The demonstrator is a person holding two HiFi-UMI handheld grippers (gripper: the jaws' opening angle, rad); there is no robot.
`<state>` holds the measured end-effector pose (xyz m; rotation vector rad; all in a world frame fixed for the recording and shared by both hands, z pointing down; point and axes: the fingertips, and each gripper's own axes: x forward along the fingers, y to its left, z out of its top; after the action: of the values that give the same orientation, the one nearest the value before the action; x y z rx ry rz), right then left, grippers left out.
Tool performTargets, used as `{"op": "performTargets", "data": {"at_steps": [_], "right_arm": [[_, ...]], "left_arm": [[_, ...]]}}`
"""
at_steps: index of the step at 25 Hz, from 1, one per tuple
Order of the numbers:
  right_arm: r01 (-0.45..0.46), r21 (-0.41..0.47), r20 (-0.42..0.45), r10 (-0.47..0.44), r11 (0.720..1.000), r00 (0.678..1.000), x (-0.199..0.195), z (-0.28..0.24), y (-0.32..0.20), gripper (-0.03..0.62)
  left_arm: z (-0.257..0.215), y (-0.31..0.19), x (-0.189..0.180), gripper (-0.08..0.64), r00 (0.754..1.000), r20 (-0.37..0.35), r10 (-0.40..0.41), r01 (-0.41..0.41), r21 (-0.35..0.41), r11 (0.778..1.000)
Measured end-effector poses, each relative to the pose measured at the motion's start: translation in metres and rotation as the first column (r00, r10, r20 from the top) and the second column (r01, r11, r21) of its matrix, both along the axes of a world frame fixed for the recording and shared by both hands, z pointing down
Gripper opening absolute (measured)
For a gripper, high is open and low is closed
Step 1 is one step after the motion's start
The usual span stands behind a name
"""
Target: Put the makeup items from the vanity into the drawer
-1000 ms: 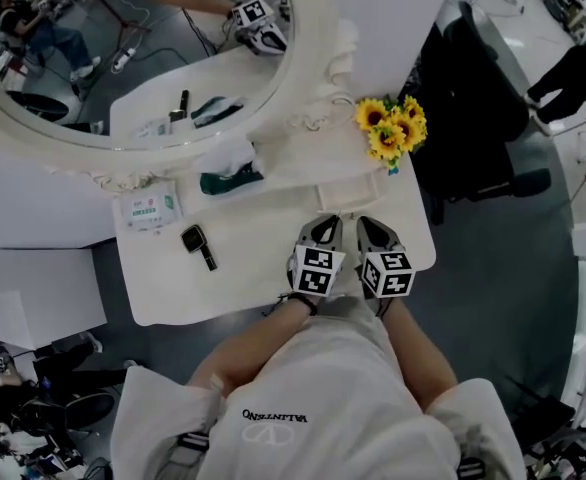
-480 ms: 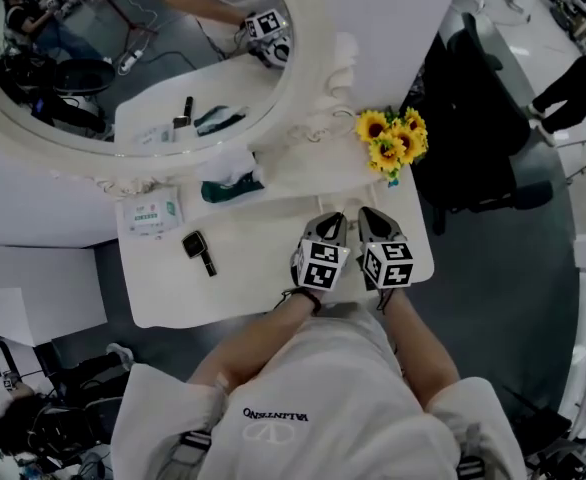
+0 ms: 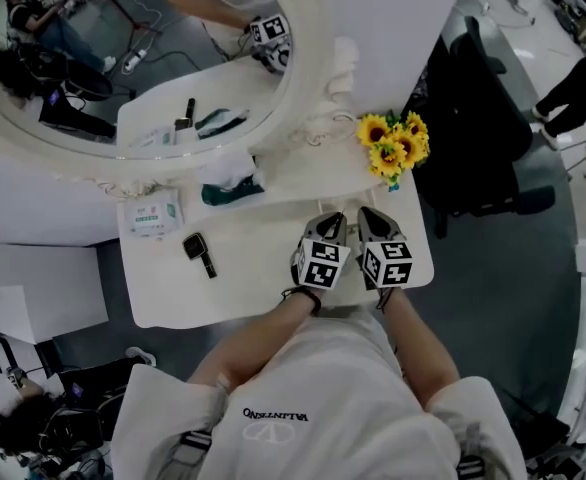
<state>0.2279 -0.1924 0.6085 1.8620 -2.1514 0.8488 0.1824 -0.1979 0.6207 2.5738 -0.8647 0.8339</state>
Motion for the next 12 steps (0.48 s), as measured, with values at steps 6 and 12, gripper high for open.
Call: {"op": "performTargets", "data": {"at_steps": [6,12], "right_arm": [[0.000,-0.004,0.002,0.000,1.000,1.000,0.0025,0.0002,-0.0010,0.012],[-0.002,-0.008,0.004,0.002,1.000,1.000,0.0041,0.0030,0.0018,0.012]], "left_arm": [[0.0001,-0.0023,0.0026,0.020,1.000,0.004,-0.004,0.004,-0.007,1.000],[0.0030,-0.0026,0.0038,0.021,1.000,0.006,-0.009,0.009,-0.009,1.000]]}}
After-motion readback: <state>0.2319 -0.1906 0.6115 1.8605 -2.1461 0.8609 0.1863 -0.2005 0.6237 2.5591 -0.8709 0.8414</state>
